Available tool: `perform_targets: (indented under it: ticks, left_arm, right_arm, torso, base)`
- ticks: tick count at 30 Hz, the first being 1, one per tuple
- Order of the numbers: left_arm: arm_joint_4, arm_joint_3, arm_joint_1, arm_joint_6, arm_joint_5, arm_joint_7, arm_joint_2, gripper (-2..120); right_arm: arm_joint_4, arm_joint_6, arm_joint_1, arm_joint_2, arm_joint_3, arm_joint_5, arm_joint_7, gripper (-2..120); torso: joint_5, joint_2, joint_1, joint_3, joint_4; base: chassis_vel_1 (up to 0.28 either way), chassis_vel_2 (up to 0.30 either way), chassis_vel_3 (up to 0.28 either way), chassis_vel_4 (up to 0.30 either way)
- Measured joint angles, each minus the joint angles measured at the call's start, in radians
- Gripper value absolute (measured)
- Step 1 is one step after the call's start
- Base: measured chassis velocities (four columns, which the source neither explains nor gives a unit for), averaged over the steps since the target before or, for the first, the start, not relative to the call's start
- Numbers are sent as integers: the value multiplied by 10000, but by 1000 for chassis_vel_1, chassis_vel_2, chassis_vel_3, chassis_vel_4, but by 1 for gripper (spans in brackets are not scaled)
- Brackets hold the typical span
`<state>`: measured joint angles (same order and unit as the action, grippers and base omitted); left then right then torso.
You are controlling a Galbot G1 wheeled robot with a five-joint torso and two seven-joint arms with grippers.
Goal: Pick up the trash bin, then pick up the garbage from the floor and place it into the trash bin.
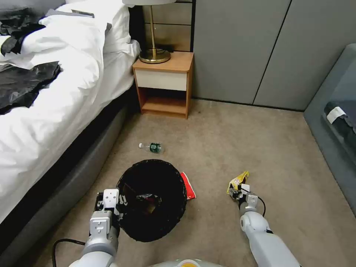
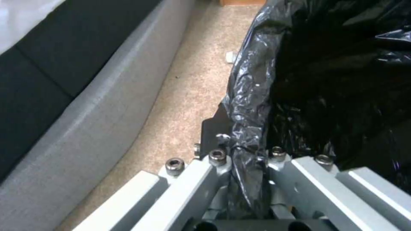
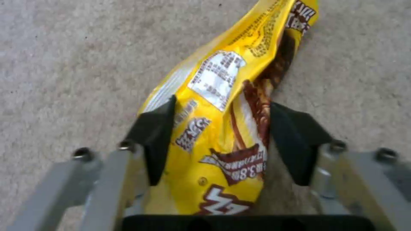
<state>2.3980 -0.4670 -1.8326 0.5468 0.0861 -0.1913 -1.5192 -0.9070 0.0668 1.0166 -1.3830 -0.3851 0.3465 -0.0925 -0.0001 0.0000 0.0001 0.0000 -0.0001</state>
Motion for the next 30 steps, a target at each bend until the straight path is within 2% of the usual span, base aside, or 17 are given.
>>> perform_targets:
  ticks: [1, 4, 5, 8, 10, 12, 15, 22, 30]
  left_arm:
    - [0, 0, 0, 0, 0, 0, 0, 0]
    - [6, 15, -6, -3, 14, -1, -2, 0]
    - [6, 15, -6, -3, 14, -1, -2, 0]
    - [29, 12, -31, -6, 16, -2, -2, 0]
    - [35, 8, -37, -7, 16, -2, 0, 0]
    - [51, 11, -54, -11, 17, -6, 5, 0]
    - [55, 35, -58, -12, 26, -8, 10, 0]
    - [64, 47, -50, -12, 31, -9, 40, 0]
    - [65, 123, -26, -13, 34, -10, 73, 0]
  right_arm:
    - [0, 0, 0, 0, 0, 0, 0, 52]
    - [114, 16, -71, -54, 4, -4, 4, 38]
    - [114, 16, -71, -54, 4, -4, 4, 38]
    - [203, 60, -113, -95, 23, -31, 15, 24]
    - [214, 67, -118, -100, 27, -37, 20, 20]
    - [227, 103, -126, -106, 53, -56, 51, 7]
    - [212, 131, -116, -91, 65, -63, 59, 0]
    - [-214, 227, 67, 4, 46, -16, 31, 0]
    - [-2096, 176, 881, 97, -100, 270, -127, 0]
  torso:
    - [0, 0, 0, 0, 0]
    - [0, 0, 0, 0, 0]
    - [0, 0, 0, 0, 0]
    - [1, 0, 0, 0, 0]
    - [0, 0, 0, 0, 0]
    - [1, 0, 0, 0, 0]
    - [1, 0, 0, 0, 2]
    - [2, 0, 0, 0, 1]
    - [2, 0, 0, 0, 0]
  base:
    - [0, 0, 0, 0]
    - [0, 0, 0, 0]
    - [0, 0, 0, 0]
    - [0, 0, 0, 0]
    - [0, 0, 0, 0]
    - [0, 0, 0, 0]
    - [0, 0, 0, 0]
    - [0, 0, 0, 0]
    - [0, 0, 0, 0]
